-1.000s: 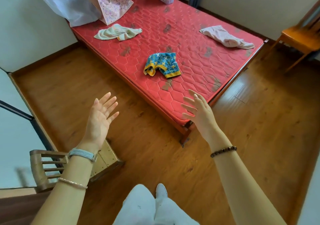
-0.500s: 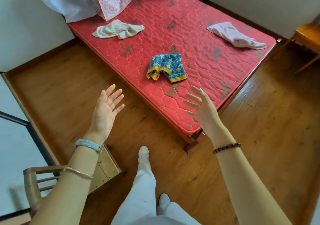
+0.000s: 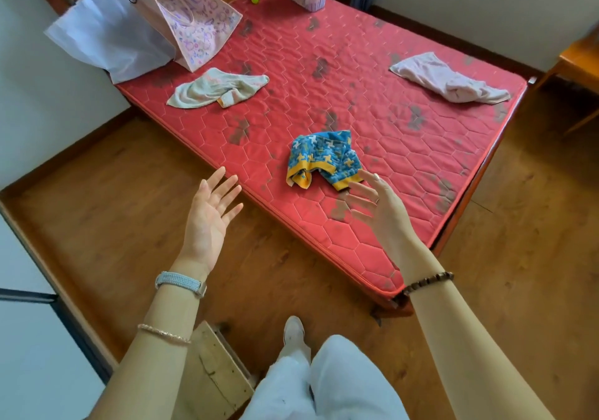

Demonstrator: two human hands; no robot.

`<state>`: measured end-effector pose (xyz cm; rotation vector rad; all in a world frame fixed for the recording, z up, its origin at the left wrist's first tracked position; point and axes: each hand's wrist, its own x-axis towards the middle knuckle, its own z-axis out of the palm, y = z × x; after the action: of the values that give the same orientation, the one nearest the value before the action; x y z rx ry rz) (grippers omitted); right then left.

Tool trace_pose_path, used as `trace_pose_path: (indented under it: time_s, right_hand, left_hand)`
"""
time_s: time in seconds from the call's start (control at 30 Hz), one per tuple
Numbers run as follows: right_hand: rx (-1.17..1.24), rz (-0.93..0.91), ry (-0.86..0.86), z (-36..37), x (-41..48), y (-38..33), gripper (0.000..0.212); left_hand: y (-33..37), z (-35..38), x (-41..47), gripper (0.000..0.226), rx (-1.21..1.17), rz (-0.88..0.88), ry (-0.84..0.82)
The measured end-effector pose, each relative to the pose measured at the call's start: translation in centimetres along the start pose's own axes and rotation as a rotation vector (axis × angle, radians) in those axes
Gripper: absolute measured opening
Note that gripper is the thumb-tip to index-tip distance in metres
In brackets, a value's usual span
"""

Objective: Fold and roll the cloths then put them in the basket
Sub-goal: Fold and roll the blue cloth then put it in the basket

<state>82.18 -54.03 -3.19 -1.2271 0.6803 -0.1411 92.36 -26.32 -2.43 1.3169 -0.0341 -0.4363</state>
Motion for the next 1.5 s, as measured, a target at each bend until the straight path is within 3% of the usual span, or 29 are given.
trace_pose_path:
  time_s: [0.4, 0.87, 1.03, 1.27, 1.5]
  right_hand:
    - [0.081, 0.030, 0.100, -0.2, 9.1, -3.2, 0.033]
    - [0.075, 0.060, 0.154, -2.3, 25.9, -7.5, 0.038]
    - [0.075, 0.103, 0.204, -3.8, 29.9, -7.8, 0.035]
    - [-0.037, 0.116, 0.316, -5.7, 34.8, -4.8, 0.027]
    - [-0.143, 0.171, 0.423, -8.7, 40.5, 2.3, 0.032]
  left_hand:
    - [-0.8, 2.3, 11.6, 0.053, -0.008, -0.083, -0.065]
    - [-2.5, 11.2, 29.9, 0.045, -0.004, -0.163, -0.110]
    - [-4.8, 13.7, 34.4, 0.053, 0.035, -0.209, -0.137]
    - [-8.9, 16.1, 39.6, 0.047, 0.092, -0.296, -0.133]
    - [-18.4, 17.7, 44.4, 0.026, 0.247, -0.388, -0.105]
